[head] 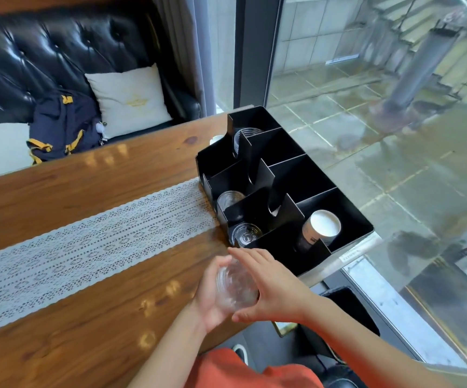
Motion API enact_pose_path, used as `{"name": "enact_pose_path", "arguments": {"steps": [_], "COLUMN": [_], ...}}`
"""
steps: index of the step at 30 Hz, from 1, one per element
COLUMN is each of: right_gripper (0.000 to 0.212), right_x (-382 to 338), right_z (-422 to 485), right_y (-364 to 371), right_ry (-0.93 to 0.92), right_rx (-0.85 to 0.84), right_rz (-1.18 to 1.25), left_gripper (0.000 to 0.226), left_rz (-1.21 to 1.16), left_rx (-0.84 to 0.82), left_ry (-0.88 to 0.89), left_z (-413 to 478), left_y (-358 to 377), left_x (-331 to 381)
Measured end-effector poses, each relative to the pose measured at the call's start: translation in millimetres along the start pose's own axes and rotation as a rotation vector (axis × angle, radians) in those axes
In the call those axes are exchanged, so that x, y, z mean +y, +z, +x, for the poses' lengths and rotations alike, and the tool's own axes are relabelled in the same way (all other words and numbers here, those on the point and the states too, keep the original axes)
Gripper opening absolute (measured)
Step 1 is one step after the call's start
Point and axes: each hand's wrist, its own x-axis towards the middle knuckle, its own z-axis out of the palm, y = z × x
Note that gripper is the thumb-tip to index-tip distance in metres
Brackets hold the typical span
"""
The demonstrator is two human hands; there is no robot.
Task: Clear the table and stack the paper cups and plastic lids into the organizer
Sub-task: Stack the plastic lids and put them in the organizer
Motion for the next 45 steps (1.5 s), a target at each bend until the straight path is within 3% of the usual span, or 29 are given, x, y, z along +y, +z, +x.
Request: {"name": "enact_pose_path", "arguments": {"steps": [4,9,14,19,25,27,30,32,38,45], "right_gripper": [0.098,0.089,0.084,0.074,0.108,0.092,0.047,0.032,0.025,0.032], "right_x": [4.7,11.4,30.2,39.9,44.6,47.9,49.7,49.6,51.6,56.6], "right_z": [-0.3,-2.2,0.2,8.1,17.3,15.8,11.8,9.6,7.4,13.9], "right_y": [-6.5,-15.6,-26.6,-23.9,-27.1,-30.3,-31.4,-29.3,-19.6,-7.3], "right_ry": [0.005,0.081,0.194,0.252,0.281,0.282,0.262,0.265,0.189,0.308], "right_rx": [0.089,0.094,0.057,-0.104,-0.201,-0.181,-0.131,-0.126,-0.075,-0.372], "right_rz": [0.012,0.026,-0.06,-0.232,-0.1,-0.066,-0.064,-0.142,-0.357,-0.375], "left_gripper": [0.031,0.034,0.027,0.02,0.013,0.013,0.01,0.009,0.01,0.014], "left_rz": [-0.03,0.117,0.62,0.756,0.715,0.682,0.603,0.533,0.451,0.453], "left_rx": [-0.061,-0.076,0.152,0.239,0.338,0.347,0.368,0.384,0.481,0.576], "left_ry": [-0.027,-0.029,0.053,-0.031,-0.084,-0.097,-0.143,-0.171,-0.147,-0.019], "left_z": [12.2,22.2,20.8,22.0,34.0,38.3,42.2,45.5,62.3,74.9], "left_y": [4.4,11.1,5.3,-7.0,-7.8,-7.3,-3.2,-2.0,0.0,-9.3], "left_x": [3.4,5.6,9.6,-2.3,-11.2,-14.4,-20.6,-23.6,-30.4,-52.1]}}
